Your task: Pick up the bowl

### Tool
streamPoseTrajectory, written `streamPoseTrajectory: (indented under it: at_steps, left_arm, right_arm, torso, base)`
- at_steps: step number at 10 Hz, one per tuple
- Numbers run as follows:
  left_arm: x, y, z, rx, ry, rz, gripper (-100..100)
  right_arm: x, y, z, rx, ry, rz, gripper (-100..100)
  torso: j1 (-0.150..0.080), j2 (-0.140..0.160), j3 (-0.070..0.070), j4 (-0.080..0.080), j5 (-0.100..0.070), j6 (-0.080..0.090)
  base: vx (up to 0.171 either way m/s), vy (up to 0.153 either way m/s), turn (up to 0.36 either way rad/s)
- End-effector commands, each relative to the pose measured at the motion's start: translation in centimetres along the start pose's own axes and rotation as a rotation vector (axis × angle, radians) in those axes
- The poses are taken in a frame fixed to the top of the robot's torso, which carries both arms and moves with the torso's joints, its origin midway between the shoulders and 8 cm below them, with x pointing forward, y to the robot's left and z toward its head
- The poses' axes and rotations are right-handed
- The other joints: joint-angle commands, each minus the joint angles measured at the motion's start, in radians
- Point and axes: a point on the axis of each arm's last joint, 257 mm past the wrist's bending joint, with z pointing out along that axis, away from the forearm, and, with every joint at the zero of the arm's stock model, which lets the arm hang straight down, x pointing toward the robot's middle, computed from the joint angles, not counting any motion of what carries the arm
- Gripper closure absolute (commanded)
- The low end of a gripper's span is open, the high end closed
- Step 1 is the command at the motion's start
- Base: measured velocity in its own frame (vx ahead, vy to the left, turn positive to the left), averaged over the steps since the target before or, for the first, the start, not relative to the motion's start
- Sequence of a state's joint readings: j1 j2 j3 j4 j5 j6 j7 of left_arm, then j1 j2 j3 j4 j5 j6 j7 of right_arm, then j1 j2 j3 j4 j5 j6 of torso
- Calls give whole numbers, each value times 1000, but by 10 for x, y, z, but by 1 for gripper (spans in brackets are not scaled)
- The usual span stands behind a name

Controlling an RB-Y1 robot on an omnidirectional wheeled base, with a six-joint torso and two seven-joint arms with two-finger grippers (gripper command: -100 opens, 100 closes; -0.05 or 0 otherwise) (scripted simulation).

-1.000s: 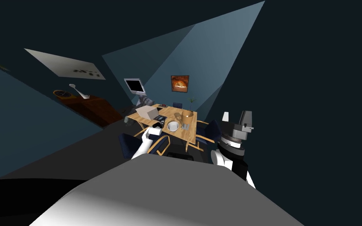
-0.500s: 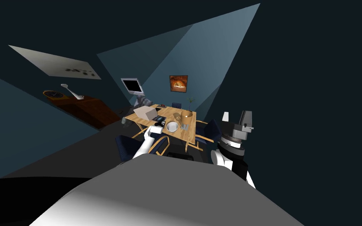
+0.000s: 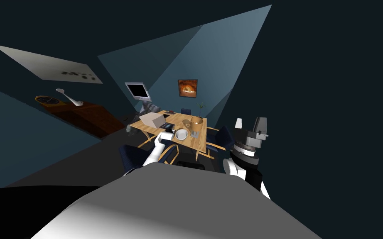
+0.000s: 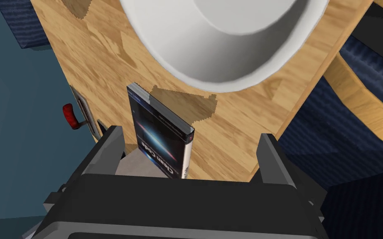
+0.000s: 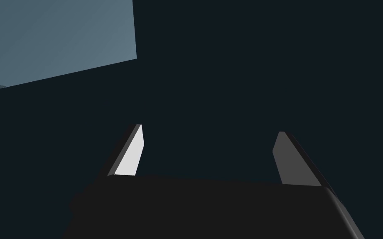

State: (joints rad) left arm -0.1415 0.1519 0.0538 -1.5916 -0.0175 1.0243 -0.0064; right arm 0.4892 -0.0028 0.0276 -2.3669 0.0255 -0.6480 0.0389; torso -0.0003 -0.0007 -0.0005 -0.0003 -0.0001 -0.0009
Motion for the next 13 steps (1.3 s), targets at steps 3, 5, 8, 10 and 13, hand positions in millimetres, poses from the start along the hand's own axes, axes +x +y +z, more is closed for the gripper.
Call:
streamPoseTrajectory:
  at_steps: [3, 5, 8, 10, 13]
  left_arm:
    - [12, 20, 4, -103, 16, -8, -100]
    - [18, 29, 5, -144, 25, -12, -100]
    - [43, 53, 5, -255, 62, -24, -100]
    - [64, 69, 3, -314, 94, -34, -100]
    - [69, 72, 2, -324, 101, -36, 0]
  right_arm:
    - [0, 0, 0, 0, 0, 0, 0]
    - [0, 0, 0, 0, 0, 0, 0]
    - [0, 0, 0, 0, 0, 0, 0]
    - [0, 0, 0, 0, 0, 0, 0]
    - [0, 0, 0, 0, 0, 0, 0]
  torso:
    - [0, 0, 0, 0, 0, 0]
    - [0, 0, 0, 0, 0, 0]
    - [0, 0, 0, 0, 0, 0]
    - [0, 0, 0, 0, 0, 0]
    - [0, 1, 0, 0, 0, 0]
  base:
    - [16, 4, -53]
    - [12, 3, -27]
    - [15, 2, -49]
    - [16, 4, -34]
    - [3, 1, -10]
